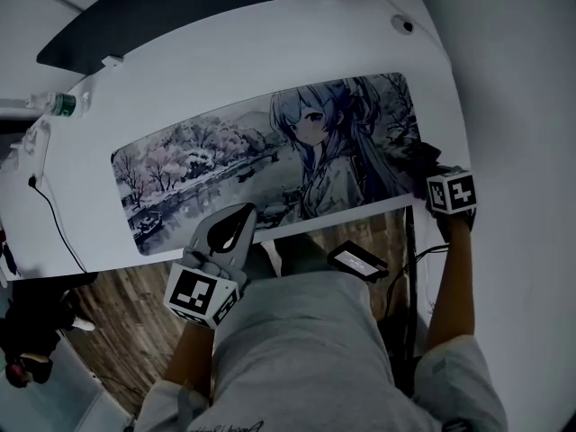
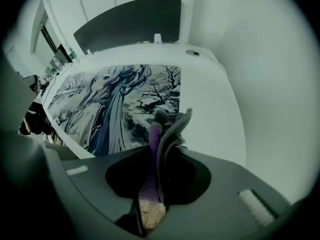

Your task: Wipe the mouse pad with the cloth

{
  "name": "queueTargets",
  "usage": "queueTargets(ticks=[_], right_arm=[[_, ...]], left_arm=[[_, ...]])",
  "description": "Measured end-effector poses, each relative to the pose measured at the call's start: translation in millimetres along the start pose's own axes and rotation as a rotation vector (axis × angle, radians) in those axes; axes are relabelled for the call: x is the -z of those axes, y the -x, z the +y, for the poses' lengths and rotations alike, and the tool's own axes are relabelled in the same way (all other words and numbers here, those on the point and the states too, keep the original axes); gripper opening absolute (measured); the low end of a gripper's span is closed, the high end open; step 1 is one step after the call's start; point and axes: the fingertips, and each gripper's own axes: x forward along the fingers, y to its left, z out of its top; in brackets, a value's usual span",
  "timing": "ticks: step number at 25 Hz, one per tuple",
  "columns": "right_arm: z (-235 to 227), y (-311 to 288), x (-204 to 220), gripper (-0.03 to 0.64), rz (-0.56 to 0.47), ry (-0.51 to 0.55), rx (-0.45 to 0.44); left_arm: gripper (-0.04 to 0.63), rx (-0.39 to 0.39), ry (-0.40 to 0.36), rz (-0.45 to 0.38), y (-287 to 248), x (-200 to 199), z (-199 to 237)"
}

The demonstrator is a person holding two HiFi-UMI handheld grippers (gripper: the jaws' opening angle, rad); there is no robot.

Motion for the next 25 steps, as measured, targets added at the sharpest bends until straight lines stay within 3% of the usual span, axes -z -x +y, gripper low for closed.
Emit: queueTargets(ticks=[13,25], right_arm=[[92.1,-5.0,-14.9,0.091,0.001,-0.026,-0.151],[182.9,-10.0,-31.1,0.091,0.016,-0.009,-0.207]], left_arm=[[0.018,-0.021,0.022,-0.028,44.7,11.8,32.6],[0.018,-0.052,0.057,-0.038,107.4,30.8,82.1]])
